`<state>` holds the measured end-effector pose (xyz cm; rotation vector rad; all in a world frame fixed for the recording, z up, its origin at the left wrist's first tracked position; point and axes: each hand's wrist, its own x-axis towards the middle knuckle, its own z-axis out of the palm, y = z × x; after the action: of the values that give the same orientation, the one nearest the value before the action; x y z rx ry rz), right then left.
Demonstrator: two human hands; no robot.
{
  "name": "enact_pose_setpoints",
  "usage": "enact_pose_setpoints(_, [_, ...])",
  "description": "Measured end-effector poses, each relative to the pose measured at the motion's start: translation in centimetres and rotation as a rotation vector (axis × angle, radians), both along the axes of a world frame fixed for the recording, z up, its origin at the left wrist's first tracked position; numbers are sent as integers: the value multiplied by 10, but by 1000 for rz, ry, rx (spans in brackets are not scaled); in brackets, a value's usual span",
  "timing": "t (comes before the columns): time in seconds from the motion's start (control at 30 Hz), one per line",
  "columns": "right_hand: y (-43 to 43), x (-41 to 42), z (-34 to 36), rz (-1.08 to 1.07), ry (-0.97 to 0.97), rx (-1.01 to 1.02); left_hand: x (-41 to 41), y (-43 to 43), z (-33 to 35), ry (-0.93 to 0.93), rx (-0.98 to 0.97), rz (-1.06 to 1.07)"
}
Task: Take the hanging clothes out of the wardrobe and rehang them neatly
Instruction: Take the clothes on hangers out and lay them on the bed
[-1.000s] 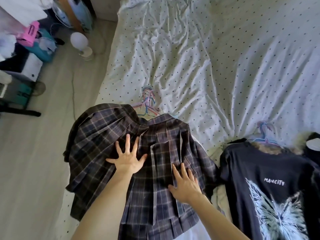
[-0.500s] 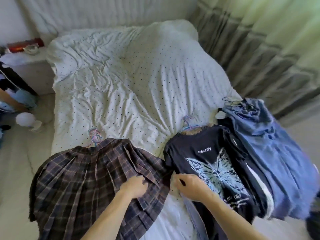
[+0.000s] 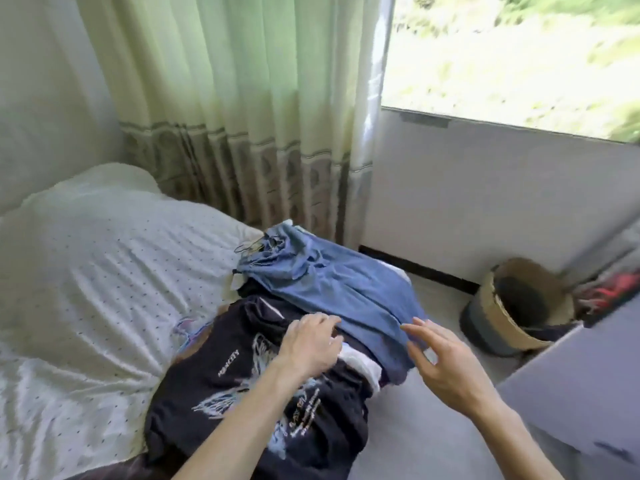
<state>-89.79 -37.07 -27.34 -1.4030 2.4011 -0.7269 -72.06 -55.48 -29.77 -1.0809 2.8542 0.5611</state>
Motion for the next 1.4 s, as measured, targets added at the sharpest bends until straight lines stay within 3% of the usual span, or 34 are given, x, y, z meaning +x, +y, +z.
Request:
enact_pose_setpoints(0.33, [168, -142, 30, -515, 86, -49, -236, 86, 33, 117, -119, -465])
enact_pose_setpoints(0.83, [333, -189, 61, -1303, 163, 0, -501, 241, 93, 177, -178, -1203])
enact_pose_setpoints(1.07, [376, -171, 73, -1606, 230, 57, -564, 330, 128, 270, -163, -1490])
enact_pose_setpoints(1.2, [402, -156, 86, -1755, 258, 48, -575, 386, 132, 285, -76, -1641])
enact_pose_setpoints(1.4, [465, -139, 118, -1978, 463, 24, -572, 484, 135, 312, 122, -1786])
